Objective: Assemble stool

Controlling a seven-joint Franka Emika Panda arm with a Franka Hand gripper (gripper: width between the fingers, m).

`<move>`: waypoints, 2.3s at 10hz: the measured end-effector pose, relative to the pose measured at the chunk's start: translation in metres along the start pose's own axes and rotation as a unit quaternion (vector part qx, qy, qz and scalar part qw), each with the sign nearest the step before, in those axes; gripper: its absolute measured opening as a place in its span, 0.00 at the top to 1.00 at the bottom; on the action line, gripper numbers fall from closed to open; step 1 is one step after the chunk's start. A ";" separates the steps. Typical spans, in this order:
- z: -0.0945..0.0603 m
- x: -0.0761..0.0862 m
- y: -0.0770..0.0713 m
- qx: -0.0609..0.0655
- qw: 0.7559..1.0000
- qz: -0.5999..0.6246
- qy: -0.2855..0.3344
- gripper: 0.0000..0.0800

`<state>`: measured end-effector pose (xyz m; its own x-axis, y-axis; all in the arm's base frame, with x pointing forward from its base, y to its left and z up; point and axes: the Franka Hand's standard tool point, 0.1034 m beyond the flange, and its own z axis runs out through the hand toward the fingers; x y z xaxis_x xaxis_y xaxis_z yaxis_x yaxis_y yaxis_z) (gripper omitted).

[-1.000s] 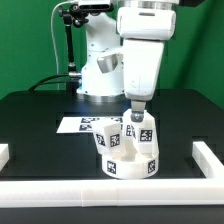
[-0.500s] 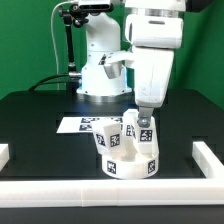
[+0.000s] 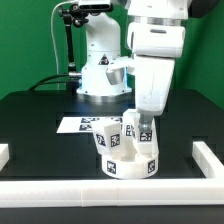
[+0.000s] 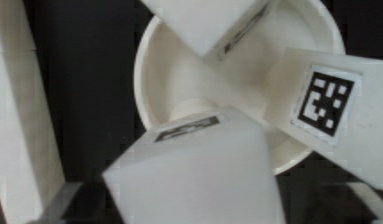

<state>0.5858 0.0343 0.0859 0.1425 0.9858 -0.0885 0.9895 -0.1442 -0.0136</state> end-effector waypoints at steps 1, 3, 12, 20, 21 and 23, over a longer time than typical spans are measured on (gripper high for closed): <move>0.000 -0.001 0.000 0.000 1.000 0.006 0.000 0.50; 0.000 -0.002 0.000 0.000 1.000 0.018 0.000 0.57; 0.001 -0.017 0.003 0.026 0.928 0.371 -0.008 0.57; 0.004 -0.021 0.001 0.082 0.741 0.666 -0.020 0.57; 0.004 -0.021 0.002 0.084 0.717 0.692 -0.018 0.57; 0.003 -0.016 0.007 0.069 0.667 0.742 -0.013 0.57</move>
Offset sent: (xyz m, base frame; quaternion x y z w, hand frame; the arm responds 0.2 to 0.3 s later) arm 0.0000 0.0000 0.0000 0.0000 0.0000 0.0000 1.0000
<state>0.5906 0.0176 0.0843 0.9598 -0.2519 -0.1239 -0.2519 -0.9676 0.0157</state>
